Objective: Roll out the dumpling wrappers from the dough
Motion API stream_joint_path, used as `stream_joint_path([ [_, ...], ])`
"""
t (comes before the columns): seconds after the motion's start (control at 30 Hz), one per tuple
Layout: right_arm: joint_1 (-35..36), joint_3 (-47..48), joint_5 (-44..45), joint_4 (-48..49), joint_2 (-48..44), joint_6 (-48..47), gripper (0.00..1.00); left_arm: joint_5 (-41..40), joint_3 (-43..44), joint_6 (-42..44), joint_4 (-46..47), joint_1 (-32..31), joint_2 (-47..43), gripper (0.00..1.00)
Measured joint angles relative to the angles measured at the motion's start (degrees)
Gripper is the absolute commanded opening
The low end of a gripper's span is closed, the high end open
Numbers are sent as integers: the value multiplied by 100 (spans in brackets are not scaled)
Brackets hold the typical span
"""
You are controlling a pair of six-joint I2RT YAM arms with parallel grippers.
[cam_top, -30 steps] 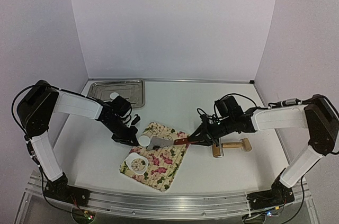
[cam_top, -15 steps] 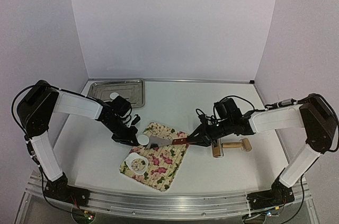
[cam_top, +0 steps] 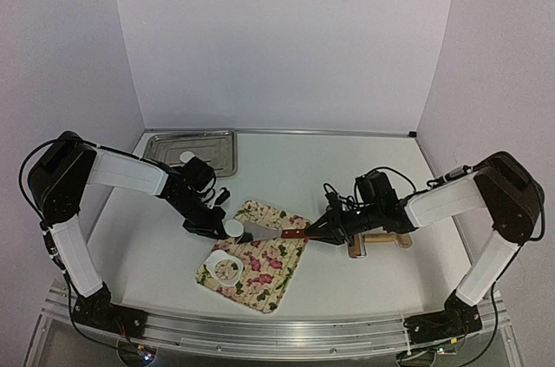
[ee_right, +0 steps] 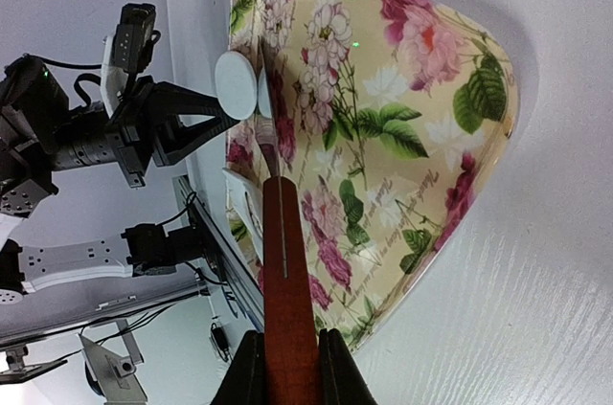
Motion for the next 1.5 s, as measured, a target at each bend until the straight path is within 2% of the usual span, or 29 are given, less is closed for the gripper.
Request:
stream_joint_path([
  [0.17, -101, -192, -236, 625, 229, 80, 0, 32, 0, 34, 2, 1, 8, 1],
  [0.6, -305, -246, -689, 1616, 851, 96, 0, 48, 0, 42, -284, 4, -41, 25],
  [0.83, -376, -251, -817, 1768, 939, 96, 0, 98, 49, -60, -499, 12, -433, 44],
  [1.13, -399, -253, -865, 1819, 979, 98, 0, 291, 506, -485, -321, 221, -395, 68],
  [1.5, -399, -257, -865, 1829, 979, 101, 0, 361, 692, -573, -190, 236, 162, 69],
])
